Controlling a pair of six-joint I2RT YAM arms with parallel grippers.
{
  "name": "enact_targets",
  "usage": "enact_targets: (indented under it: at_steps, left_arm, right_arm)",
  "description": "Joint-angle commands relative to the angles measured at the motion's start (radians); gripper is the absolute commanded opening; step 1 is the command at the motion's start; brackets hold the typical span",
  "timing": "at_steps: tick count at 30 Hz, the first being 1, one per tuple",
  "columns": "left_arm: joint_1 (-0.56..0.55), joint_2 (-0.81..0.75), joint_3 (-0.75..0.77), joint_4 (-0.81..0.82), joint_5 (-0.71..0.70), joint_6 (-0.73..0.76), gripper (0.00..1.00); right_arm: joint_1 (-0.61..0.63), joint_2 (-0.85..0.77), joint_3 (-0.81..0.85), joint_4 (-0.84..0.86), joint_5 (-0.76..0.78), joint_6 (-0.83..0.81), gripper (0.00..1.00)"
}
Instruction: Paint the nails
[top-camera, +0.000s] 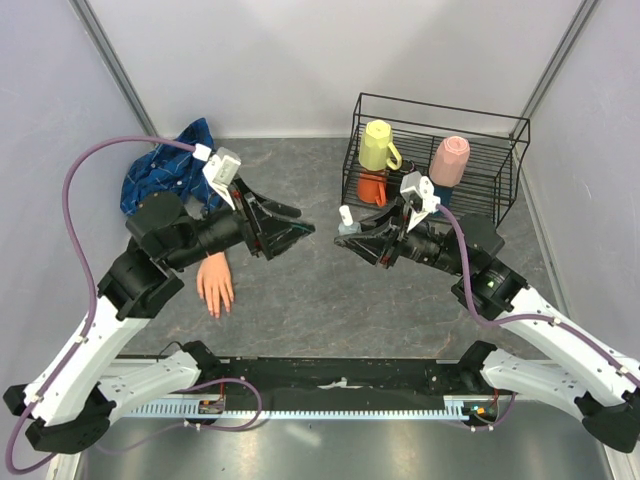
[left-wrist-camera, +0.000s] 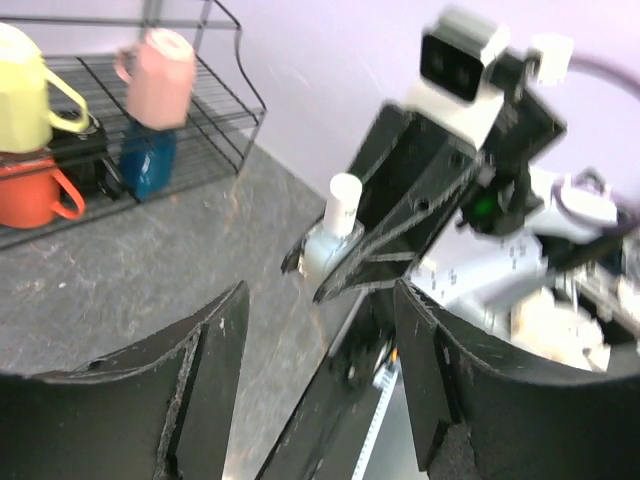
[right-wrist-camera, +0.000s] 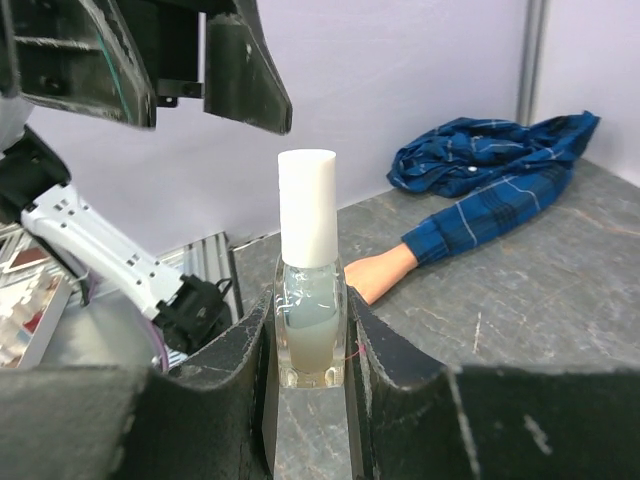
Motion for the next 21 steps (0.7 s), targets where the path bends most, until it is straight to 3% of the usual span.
enact_targets:
  at_steps: [1,6,11,21]
  left_arm:
    - [-0.073,0.009,-0.049,0.169,-0.244,-0.112,0.64]
    - [-0.150,-0.011,-0.154,0.422,-0.357,-0.034,0.61]
    - [-0.162,0.043,-0.166,0.540,-0.352,-0.003,0.52]
    - [-0.165,0.095,-0.177,0.609,-0.299,-0.025,0.52]
  right_arm:
    - [-0.001,0.023,0.075,-0.008,0.098,0.018,0.00]
    - [-0.001,0.036,0.100,-0.020,0.149,0.032,0.00]
    - [-0.001,0.049,0.112,-0.015,0.138,0.040,0.00]
    - [-0.001,0.046,0.109,-0.017,0.129,0.046,0.00]
